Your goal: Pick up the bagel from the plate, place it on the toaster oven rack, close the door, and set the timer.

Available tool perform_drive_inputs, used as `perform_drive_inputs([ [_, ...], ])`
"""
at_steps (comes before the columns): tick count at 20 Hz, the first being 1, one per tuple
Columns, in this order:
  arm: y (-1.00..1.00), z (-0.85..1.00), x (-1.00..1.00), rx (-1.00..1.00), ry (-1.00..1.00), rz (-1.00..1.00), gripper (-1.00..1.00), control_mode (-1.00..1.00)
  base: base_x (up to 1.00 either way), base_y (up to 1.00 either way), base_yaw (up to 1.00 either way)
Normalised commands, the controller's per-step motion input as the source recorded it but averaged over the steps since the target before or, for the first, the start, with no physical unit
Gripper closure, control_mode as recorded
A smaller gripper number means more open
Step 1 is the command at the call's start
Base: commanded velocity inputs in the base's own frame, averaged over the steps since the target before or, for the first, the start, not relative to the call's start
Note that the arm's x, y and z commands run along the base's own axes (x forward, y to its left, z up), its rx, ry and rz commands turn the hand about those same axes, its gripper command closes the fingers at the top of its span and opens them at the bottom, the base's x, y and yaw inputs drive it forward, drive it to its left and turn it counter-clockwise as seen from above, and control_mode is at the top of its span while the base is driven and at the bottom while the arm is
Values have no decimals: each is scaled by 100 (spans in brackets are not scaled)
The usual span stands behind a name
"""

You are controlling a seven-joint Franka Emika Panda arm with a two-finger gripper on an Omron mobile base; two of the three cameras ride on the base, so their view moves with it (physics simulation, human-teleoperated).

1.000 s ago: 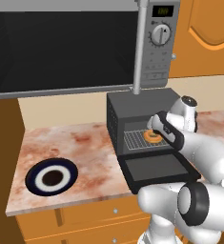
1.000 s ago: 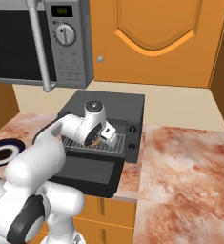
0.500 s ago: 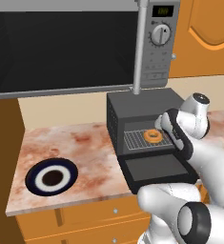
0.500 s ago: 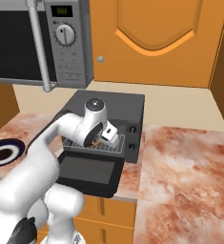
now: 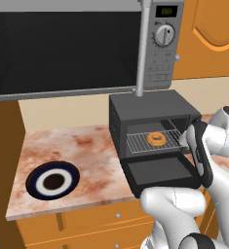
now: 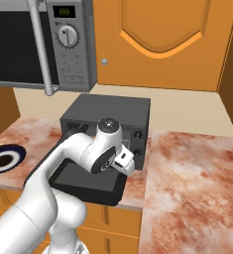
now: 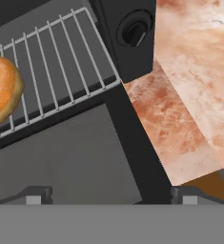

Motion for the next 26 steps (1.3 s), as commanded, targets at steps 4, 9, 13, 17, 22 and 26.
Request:
perform_drive_inputs([
  [4,-3,-20,15,3,13,0,-100,-100,0,0,0],
  [9,0,-24,40,4,9,0,-100,-100,0,0,0],
  [13,0,-24,34,5,5,0,-100,-100,0,0,0],
  [17,0,-22,31,5,4,0,-100,-100,0,0,0],
  [22,0,-20,34,5,1,0,-100,-100,0,0,0],
  [26,0,-17,36,5,0,0,-100,-100,0,0,0],
])
